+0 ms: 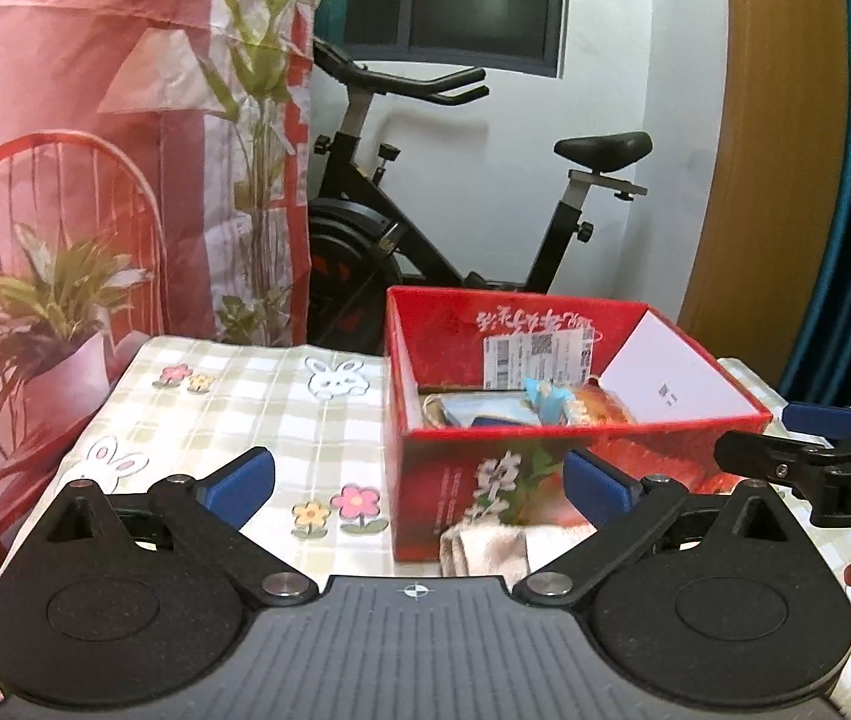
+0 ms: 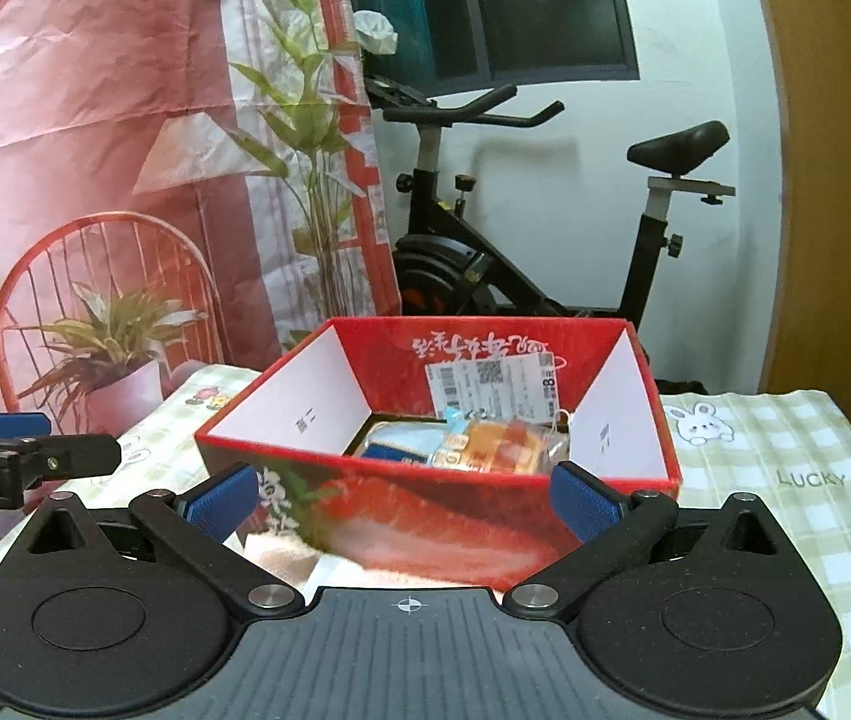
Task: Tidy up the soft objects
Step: 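Lower the left tool and grasp the orange floral cloth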
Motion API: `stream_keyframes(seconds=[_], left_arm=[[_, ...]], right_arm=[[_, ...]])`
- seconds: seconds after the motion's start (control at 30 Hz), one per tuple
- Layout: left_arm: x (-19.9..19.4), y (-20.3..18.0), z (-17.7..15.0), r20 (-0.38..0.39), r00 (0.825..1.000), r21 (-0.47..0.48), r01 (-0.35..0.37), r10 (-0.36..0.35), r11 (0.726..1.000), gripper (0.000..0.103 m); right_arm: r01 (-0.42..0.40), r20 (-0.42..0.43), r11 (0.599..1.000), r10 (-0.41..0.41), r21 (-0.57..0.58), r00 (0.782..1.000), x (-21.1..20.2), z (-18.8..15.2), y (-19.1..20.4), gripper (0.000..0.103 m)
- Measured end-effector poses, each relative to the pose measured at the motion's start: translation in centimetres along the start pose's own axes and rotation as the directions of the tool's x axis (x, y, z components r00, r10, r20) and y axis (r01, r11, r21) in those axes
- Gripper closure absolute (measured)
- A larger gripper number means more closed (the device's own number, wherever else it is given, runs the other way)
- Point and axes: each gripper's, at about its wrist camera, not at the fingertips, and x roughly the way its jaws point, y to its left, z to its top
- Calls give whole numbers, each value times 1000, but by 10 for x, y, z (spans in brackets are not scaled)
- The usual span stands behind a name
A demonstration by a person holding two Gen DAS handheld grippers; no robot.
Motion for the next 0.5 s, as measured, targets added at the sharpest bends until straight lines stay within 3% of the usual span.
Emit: stream_keyframes(seconds=[0.2, 0.3, 0.5], left_arm=[[-13, -1, -18, -19, 1000, 19, 5, -4, 1000, 0], [-19, -4, -29, -33, 999, 37, 10, -9, 999, 0], [-23, -8, -45, -80, 996, 36, 52, -49, 998, 4]], right_arm=[[5, 5, 1000, -5, -15, 1000, -17, -25, 7, 0], [-13, -37, 999, 12, -29, 999, -21, -36, 9, 0], [18, -134, 996, -29, -84, 991, -25, -56, 21, 0]])
